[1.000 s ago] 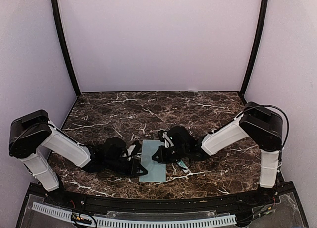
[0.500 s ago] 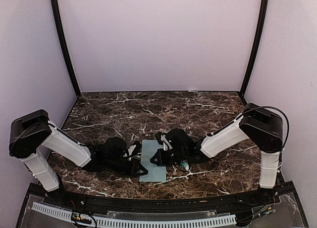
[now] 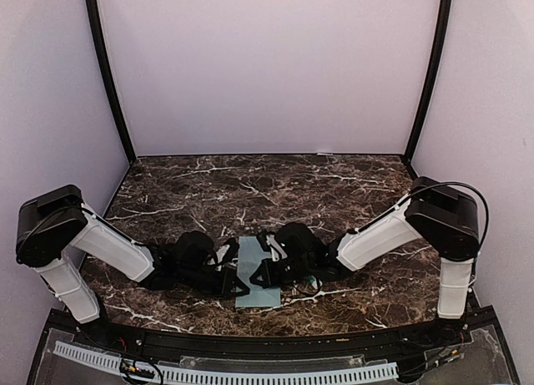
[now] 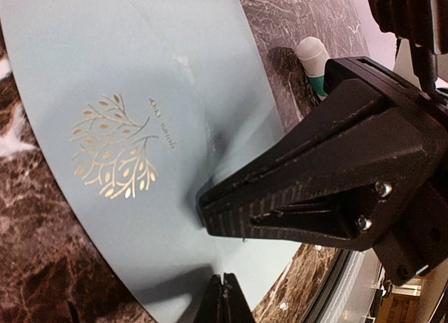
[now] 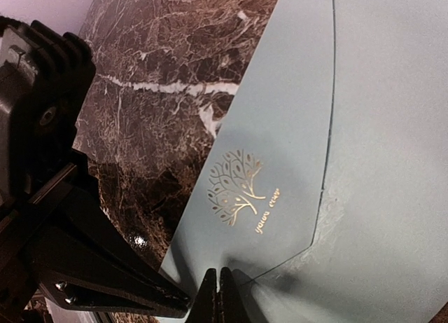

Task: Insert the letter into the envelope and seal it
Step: Seal the envelope flap on the envelope.

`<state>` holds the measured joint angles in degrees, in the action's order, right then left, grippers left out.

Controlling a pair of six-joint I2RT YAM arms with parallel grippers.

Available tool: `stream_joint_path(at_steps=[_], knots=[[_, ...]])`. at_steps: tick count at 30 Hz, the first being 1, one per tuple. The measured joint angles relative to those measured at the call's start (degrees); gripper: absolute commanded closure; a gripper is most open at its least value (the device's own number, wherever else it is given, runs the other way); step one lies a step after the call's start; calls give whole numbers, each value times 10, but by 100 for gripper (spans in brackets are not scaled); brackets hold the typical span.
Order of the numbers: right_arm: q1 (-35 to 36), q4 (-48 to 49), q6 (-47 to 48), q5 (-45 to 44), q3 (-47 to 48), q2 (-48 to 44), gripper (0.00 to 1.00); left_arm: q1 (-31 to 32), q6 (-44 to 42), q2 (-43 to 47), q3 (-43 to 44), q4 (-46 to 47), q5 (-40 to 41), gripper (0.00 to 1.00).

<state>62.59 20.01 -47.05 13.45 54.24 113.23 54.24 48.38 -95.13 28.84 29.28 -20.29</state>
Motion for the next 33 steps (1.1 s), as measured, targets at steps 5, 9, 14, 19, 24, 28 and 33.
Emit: stream_joint_path(at_steps=[5,9,14,19,24,28,33], knots=[[0,-22,0,-7,11,0,100,0,0,0,0,0,0,99],[-5,-39,0,-6,20,0,100,0,0,0,0,0,-1,99],[-18,-44,0,-7,31,5,100,0,0,0,0,0,-3,99],[-34,-49,2,-9,47,15,100,0,0,0,-1,1,-5,99],[-47,-51,9,-8,73,34,100,0,0,-1,-1,4,-7,99],[-59,-51,16,-8,96,51,100,0,0,-3,-1,7,-9,100],[-73,-50,22,-4,114,65,100,0,0,-3,-1,8,-9,100]])
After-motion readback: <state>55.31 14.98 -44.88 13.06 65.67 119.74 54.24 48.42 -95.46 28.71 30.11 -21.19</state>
